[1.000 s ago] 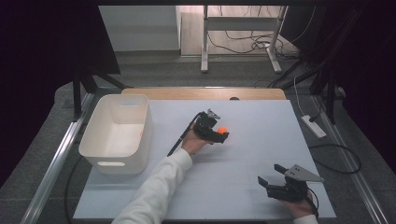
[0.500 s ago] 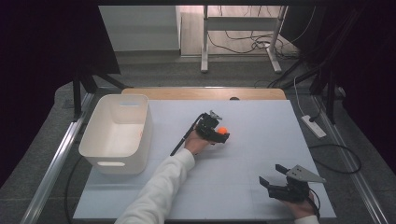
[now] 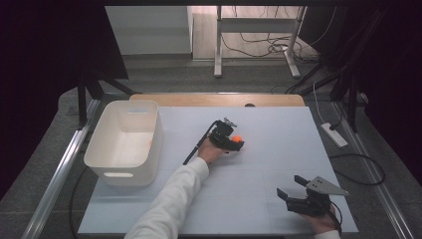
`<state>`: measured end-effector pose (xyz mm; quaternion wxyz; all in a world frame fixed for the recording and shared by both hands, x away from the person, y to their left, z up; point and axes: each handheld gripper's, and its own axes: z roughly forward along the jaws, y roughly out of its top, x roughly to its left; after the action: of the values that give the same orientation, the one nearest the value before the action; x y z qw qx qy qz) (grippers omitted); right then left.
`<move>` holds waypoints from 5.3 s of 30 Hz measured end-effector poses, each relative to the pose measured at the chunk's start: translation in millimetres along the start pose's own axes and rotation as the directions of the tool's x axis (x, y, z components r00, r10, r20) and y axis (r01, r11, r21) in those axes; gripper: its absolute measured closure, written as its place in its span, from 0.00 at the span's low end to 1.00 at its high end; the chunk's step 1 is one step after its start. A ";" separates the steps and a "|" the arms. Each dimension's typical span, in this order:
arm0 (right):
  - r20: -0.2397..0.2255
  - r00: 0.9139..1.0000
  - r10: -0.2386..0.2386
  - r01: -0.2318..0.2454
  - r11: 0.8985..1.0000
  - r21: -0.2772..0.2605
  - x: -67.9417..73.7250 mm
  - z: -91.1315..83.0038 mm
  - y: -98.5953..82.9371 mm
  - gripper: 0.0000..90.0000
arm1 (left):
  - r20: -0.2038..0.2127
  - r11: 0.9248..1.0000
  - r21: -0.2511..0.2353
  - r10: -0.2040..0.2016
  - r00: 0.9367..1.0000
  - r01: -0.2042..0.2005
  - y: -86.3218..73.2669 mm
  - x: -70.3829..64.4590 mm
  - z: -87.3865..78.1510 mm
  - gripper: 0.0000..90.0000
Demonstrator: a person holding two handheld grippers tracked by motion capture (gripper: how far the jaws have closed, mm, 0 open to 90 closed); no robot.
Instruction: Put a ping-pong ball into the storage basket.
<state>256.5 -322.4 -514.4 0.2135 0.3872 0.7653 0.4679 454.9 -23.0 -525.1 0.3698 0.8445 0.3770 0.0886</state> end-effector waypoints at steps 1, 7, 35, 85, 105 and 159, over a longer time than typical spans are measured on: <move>0.001 1.000 0.001 -0.001 1.000 0.000 -0.1 -0.3 -0.1 0.17 | 0.006 1.000 0.001 0.001 1.000 -0.001 -0.3 -0.5 0.3 0.34; 0.005 1.000 0.002 -0.002 1.000 0.000 0.0 -1.1 -0.2 0.17 | 0.026 1.000 -0.005 0.031 0.999 -0.031 0.1 -3.8 -1.0 0.56; 0.006 1.000 -0.001 0.001 1.000 0.000 -0.6 -0.1 -0.1 0.17 | 0.054 0.997 -0.078 0.033 0.998 -0.029 6.2 -10.2 -34.8 0.56; 0.013 1.000 -0.006 0.006 1.000 0.005 -0.4 1.1 0.0 0.18 | 0.054 0.982 -0.186 0.055 0.997 -0.044 -10.5 -19.7 -86.0 0.56; 0.014 1.000 -0.008 0.007 1.000 0.006 -0.2 1.4 -0.2 0.18 | 0.056 0.981 -0.193 0.045 0.997 -0.034 -18.0 -21.3 -99.5 0.56; 0.019 1.000 -0.008 0.008 1.000 0.008 -0.2 2.2 0.4 0.18 | 0.044 0.970 -0.241 0.058 0.997 -0.046 -30.5 -24.5 -138.5 0.56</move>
<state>258.3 -321.3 -515.1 0.2209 0.3894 0.7667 0.4602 361.0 50.5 -444.5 0.4759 0.8053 0.3320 0.1217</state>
